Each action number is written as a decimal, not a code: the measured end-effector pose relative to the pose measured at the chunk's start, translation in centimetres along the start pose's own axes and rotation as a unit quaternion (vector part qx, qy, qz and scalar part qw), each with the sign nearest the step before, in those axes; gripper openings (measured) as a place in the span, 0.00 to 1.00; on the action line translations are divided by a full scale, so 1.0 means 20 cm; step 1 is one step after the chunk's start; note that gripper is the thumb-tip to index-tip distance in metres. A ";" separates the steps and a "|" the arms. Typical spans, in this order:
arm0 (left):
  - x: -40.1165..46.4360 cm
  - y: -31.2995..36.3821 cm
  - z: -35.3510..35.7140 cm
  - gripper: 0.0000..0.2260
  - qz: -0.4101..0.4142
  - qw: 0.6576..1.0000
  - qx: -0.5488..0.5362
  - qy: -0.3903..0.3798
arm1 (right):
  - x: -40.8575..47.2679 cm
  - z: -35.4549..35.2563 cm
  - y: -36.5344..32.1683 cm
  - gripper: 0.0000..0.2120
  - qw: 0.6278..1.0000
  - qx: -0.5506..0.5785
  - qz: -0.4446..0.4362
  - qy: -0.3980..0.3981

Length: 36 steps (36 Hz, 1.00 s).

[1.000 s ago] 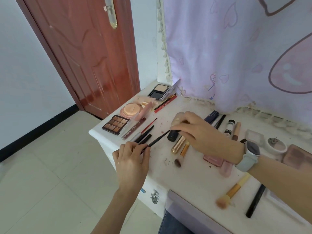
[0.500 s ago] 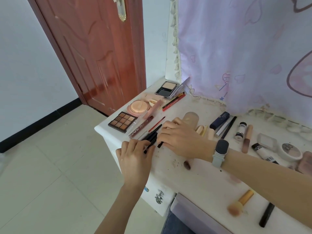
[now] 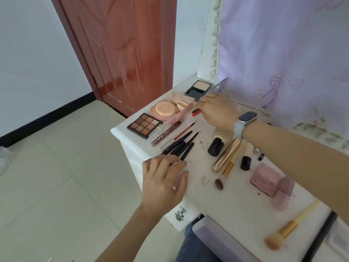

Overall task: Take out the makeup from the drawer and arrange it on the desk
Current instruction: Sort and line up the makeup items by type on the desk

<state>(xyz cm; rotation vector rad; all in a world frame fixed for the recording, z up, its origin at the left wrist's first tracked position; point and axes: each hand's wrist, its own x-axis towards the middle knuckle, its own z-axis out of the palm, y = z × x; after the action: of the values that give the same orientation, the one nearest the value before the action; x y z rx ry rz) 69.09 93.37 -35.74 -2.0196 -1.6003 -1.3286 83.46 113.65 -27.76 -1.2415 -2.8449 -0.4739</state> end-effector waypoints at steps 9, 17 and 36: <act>-0.02 0.05 0.02 0.07 0.111 0.989 -0.081 -0.053 | -0.01 0.01 0.00 0.12 0.998 -0.040 -0.058 0.003; -0.04 0.06 0.03 0.09 0.073 0.983 -0.125 -0.109 | -0.09 -0.08 0.09 0.11 0.994 -0.046 -0.073 0.063; 0.23 0.32 -0.05 0.14 -0.063 0.990 -0.116 -0.043 | -0.65 -0.39 0.01 0.09 0.609 0.715 0.230 0.255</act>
<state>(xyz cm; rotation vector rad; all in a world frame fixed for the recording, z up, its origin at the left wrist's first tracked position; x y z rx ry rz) 74.04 93.27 -29.47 -2.1645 -1.7063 -1.5588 91.59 102.31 -21.73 -0.9717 -1.3451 1.0771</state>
